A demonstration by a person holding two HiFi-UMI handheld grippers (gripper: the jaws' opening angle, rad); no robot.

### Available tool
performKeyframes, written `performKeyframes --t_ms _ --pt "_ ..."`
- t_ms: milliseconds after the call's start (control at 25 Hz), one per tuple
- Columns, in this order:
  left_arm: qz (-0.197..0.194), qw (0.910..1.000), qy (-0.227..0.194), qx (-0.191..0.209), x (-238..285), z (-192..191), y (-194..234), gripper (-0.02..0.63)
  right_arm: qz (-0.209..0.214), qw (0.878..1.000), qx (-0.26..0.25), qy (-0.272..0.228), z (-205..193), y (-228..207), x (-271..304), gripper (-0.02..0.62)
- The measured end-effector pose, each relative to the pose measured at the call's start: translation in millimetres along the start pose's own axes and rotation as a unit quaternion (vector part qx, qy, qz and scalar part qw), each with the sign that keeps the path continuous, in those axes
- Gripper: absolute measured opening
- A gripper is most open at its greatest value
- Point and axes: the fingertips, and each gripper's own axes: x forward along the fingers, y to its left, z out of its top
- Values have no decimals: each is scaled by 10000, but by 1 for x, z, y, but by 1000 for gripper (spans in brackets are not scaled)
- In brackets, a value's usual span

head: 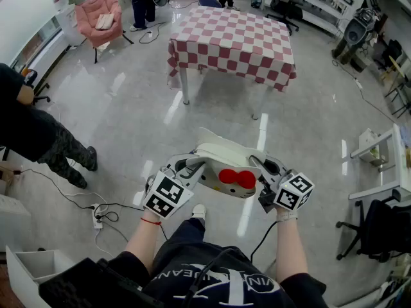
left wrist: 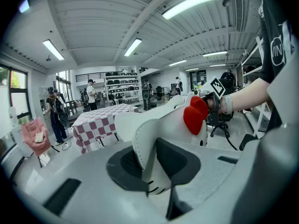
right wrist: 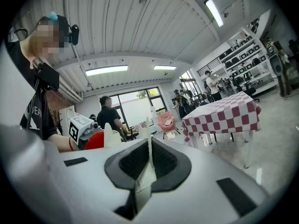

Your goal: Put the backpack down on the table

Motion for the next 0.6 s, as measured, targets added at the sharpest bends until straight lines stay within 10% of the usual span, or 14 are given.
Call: performKeyframes --t_ms 600 --pt "-110 9999 -61 49 63 12 69 72 -169 9998 33 -58 16 -72 55 11"
